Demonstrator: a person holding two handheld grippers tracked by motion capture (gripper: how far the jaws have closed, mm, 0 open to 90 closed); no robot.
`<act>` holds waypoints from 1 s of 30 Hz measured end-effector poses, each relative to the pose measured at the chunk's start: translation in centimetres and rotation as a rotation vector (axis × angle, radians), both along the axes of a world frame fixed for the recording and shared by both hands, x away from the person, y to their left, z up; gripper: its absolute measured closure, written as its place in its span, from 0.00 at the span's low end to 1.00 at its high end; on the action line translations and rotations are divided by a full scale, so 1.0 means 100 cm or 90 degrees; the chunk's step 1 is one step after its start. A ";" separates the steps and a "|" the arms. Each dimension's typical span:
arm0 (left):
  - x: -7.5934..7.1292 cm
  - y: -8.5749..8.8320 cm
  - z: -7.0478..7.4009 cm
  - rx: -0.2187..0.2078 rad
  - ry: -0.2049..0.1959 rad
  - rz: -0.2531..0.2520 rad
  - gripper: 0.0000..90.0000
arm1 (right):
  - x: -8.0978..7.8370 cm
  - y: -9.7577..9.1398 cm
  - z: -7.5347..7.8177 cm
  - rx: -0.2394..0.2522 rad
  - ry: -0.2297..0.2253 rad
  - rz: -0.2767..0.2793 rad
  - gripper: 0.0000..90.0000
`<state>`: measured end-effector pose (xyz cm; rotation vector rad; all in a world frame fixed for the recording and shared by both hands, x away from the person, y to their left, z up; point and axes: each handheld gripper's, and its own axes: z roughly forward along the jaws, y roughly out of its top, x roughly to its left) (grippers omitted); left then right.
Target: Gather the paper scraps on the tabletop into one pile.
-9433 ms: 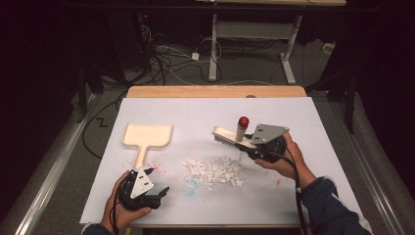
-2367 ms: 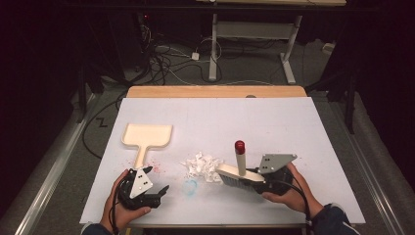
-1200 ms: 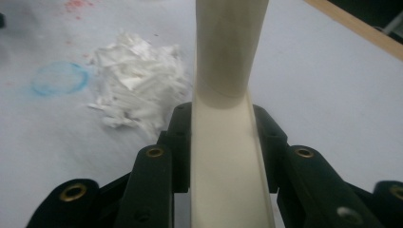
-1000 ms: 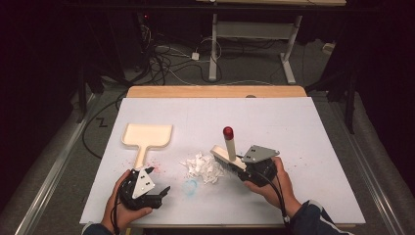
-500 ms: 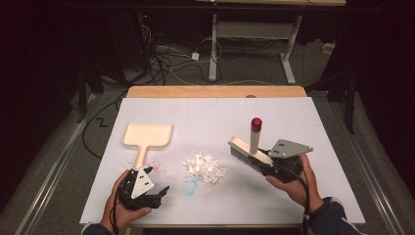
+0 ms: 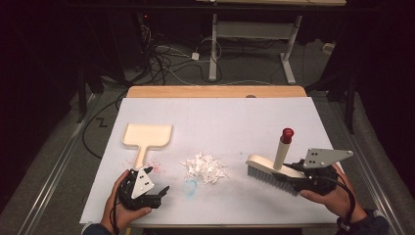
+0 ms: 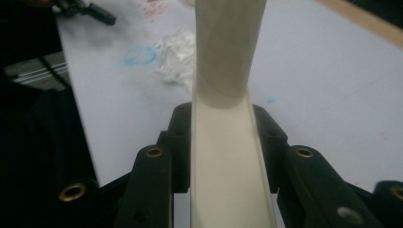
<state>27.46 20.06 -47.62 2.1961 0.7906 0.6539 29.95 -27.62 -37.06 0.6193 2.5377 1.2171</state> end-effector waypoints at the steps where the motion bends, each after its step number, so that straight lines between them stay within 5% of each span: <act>1: 0.000 0.000 0.000 0.001 0.000 -0.001 0.20 | -0.001 -0.003 -0.001 -0.005 0.012 0.010 0.75; 6: 0.001 -0.001 0.000 0.005 -0.006 -0.004 0.20 | 0.000 -0.012 -0.010 -0.037 0.077 0.032 0.75; 14: 0.002 -0.002 -0.001 0.005 0.007 -0.006 0.20 | 0.033 -0.024 -0.030 -0.031 0.183 0.040 0.75; 20: 0.002 -0.003 -0.002 0.009 0.009 -0.010 0.20 | 0.056 -0.024 -0.035 -0.048 0.207 0.020 0.74; 30: 0.003 -0.004 -0.003 0.013 0.015 -0.015 0.20 | 0.098 -0.022 -0.048 -0.113 0.209 -0.026 0.59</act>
